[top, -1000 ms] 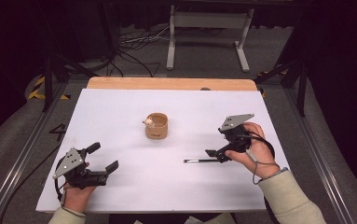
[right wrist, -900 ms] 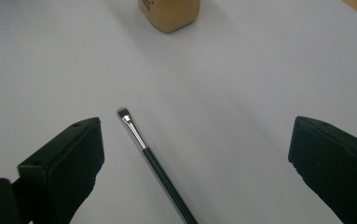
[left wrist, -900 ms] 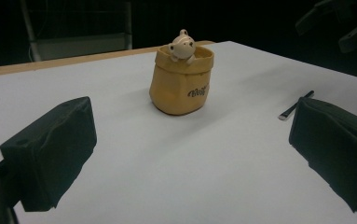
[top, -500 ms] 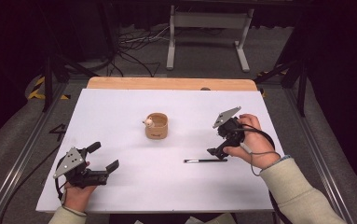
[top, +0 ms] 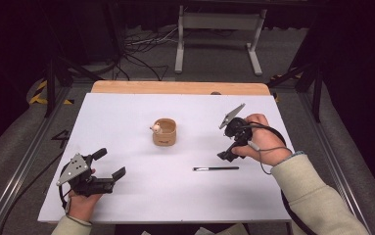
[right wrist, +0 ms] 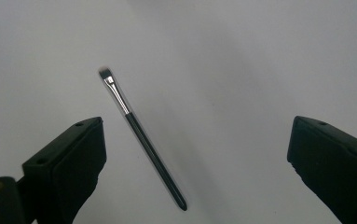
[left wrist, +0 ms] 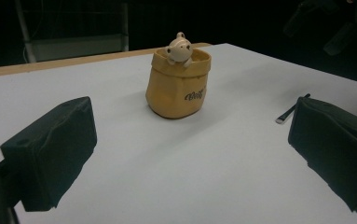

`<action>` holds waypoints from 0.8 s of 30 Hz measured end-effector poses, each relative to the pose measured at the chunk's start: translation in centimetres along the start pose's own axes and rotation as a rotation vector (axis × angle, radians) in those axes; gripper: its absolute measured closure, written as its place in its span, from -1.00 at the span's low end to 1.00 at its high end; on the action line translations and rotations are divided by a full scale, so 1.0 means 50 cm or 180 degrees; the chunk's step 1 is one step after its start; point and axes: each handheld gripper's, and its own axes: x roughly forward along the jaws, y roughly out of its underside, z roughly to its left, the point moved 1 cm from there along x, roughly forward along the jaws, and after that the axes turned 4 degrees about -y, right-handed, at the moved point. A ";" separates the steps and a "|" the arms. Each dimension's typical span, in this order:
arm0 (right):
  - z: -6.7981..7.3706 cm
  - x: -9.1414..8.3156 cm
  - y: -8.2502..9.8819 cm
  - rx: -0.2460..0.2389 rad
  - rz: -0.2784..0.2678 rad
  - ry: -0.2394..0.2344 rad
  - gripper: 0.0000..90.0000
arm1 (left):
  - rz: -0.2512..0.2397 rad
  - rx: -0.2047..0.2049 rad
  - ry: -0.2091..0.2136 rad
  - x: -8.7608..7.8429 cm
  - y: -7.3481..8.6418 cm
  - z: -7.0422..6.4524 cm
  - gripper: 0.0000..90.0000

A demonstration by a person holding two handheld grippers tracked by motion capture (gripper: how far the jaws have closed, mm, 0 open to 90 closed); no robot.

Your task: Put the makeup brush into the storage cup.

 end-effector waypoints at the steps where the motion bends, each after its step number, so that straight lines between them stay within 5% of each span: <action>1: -0.001 0.002 -0.001 0.0008 0.0007 -0.0011 -0.89 | 0.0003 0.0003 0.0000 0.000 0.000 0.000 -0.96; 17: -0.009 0.060 -0.003 -0.0046 0.0349 -0.0036 -0.86 | -0.0015 0.0008 -0.0009 -0.001 0.000 -0.001 -0.96; 24: -0.008 0.083 0.009 -0.0016 0.0344 -0.0090 -0.83 | -0.0013 0.0006 -0.0012 -0.001 0.000 -0.001 -0.96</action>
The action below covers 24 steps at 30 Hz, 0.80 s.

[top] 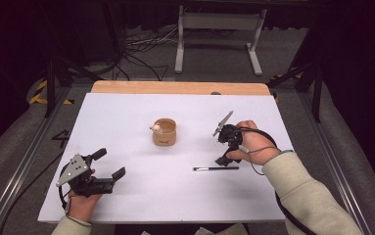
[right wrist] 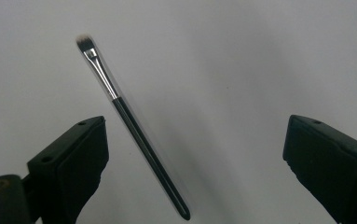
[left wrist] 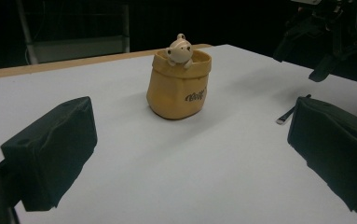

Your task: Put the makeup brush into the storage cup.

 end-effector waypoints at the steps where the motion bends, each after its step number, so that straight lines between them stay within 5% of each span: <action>1: 0.000 0.001 0.001 0.0005 0.0004 -0.0004 -0.82 | 0.0000 0.0006 0.0000 0.000 0.000 0.000 -0.95; 24: 0.012 0.058 0.025 -0.0107 0.0329 -0.0172 -0.71 | 0.0016 0.0001 0.0000 0.001 0.001 0.001 -0.95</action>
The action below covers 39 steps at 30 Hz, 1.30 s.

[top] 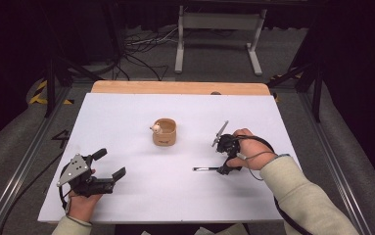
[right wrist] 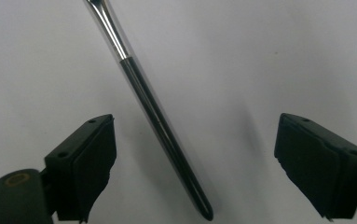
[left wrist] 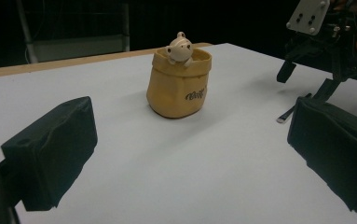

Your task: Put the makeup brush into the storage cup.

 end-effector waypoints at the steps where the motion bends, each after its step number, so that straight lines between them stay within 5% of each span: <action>1: 0.001 0.003 0.000 -0.0018 0.0018 0.0004 -0.68 | 0.0000 -0.0001 0.0000 0.000 0.000 0.000 -0.95; 14: 0.016 0.019 -0.008 -0.0192 0.0234 0.0002 -0.17 | 0.0000 0.0004 -0.0011 0.001 0.001 0.000 -0.95; 27: 0.027 0.013 -0.024 -0.0465 0.0555 -0.0022 0.63 | 0.0019 0.0022 0.0005 0.002 0.000 -0.002 -0.94; 33: 0.030 0.015 -0.027 -0.0545 0.0660 -0.0064 0.87 | 0.0043 0.0025 0.0004 0.003 0.000 -0.002 -0.93; 39: 0.034 0.016 -0.028 -0.0601 0.0687 -0.0064 0.88 | 0.0053 -0.0013 0.0032 0.004 -0.001 -0.002 -0.93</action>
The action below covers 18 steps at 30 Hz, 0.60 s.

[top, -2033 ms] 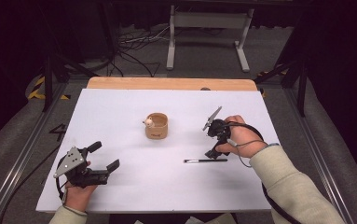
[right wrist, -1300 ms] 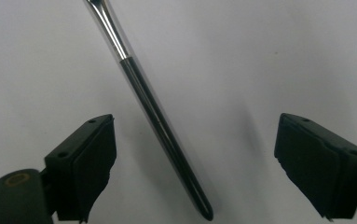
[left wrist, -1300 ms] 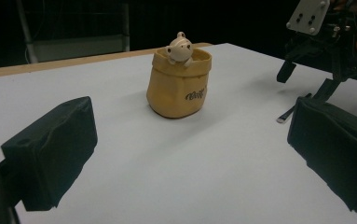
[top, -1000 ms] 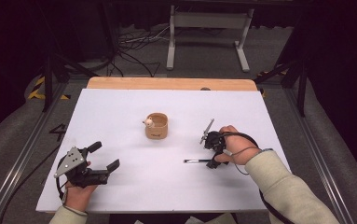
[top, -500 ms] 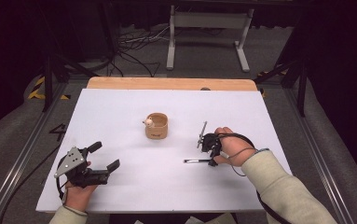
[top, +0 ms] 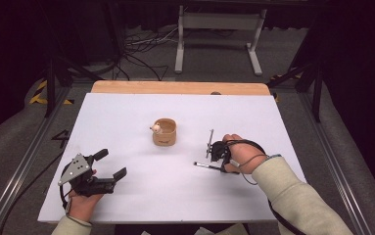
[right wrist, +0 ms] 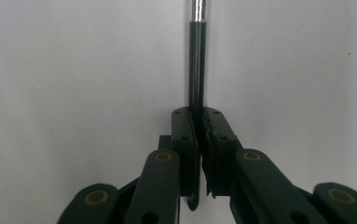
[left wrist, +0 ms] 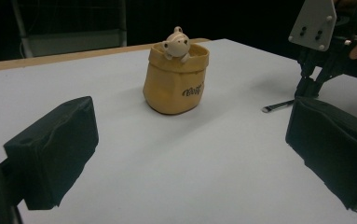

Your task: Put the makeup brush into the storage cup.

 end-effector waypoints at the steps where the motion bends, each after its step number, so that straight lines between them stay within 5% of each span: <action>1: 0.000 0.000 0.000 -0.0010 0.0009 0.0004 0.88 | 0.0013 0.0007 -0.0005 0.000 0.000 0.000 -0.93; 9: 0.007 -0.011 0.004 -0.0058 -0.0069 -0.0011 0.89 | -0.0011 -0.0015 0.0060 -0.001 -0.003 0.001 -0.93; 18: 0.020 -0.056 0.006 -0.0120 -0.0390 0.0074 0.89 | -0.0043 -0.0028 0.0204 0.000 -0.010 -0.007 -0.90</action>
